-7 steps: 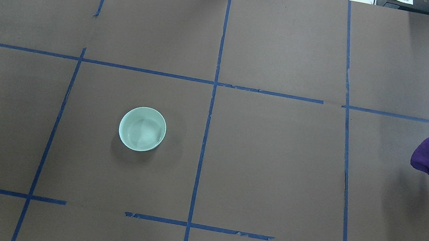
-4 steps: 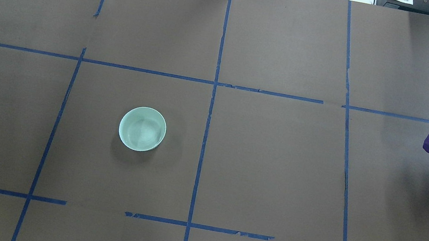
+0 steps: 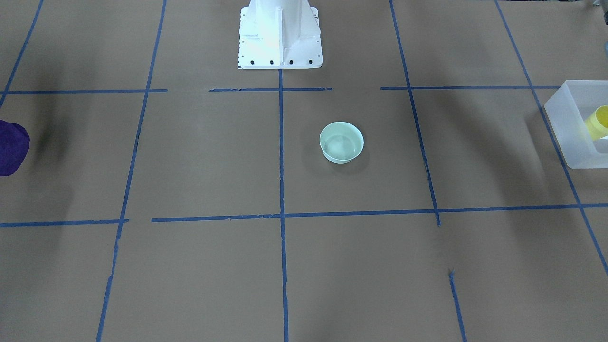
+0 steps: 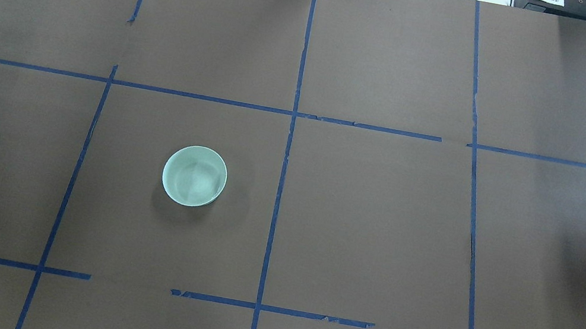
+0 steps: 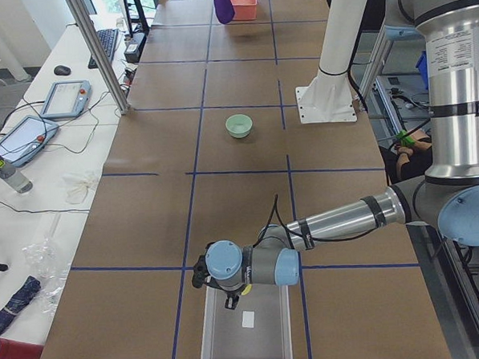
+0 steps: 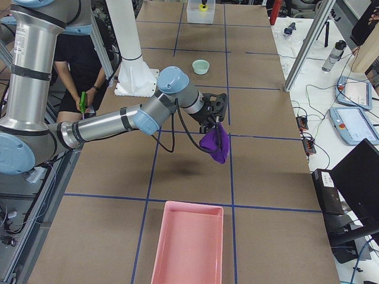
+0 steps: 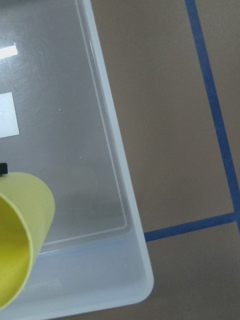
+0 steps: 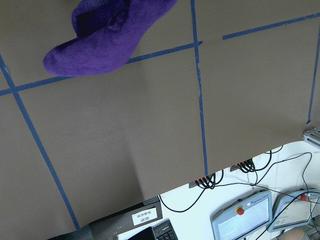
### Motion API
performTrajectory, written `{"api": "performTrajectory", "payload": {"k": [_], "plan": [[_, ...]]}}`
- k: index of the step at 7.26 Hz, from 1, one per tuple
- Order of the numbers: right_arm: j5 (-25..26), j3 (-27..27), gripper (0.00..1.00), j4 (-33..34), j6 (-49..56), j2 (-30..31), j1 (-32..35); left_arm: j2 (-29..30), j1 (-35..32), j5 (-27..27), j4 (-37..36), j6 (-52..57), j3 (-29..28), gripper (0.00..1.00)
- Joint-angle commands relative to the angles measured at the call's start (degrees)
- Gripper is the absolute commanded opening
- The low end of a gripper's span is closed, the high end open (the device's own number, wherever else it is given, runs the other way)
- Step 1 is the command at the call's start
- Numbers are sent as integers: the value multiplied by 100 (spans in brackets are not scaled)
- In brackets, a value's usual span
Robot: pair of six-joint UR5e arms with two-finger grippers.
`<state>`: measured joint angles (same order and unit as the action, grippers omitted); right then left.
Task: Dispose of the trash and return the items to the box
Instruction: 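Open the left gripper over the clear box while right carries cloth to pink box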
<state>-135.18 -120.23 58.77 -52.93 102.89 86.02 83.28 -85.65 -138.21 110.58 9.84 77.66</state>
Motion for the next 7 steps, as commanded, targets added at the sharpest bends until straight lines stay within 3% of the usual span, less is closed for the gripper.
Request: {"api": "performTrajectory", "payload": {"k": [1,2,3,4,6,7], "plan": [[0,9,0,-6,29,3,20,22,5,-4,95,0,-5,72],[0,17,0,2,29,-6,20,48,5,22,130,-9,29,85],[0,18,0,3,29,-6,20,66,5,57,105,0,39,86],[9,61,0,3,72,3,20,40,-56,83,87,9,239,100],[0,96,0,20,624,64,194,74,-617,293,-506,-44,1071,100],[9,227,0,29,1105,99,387,266,-636,538,-1442,-140,1815,100]]}}
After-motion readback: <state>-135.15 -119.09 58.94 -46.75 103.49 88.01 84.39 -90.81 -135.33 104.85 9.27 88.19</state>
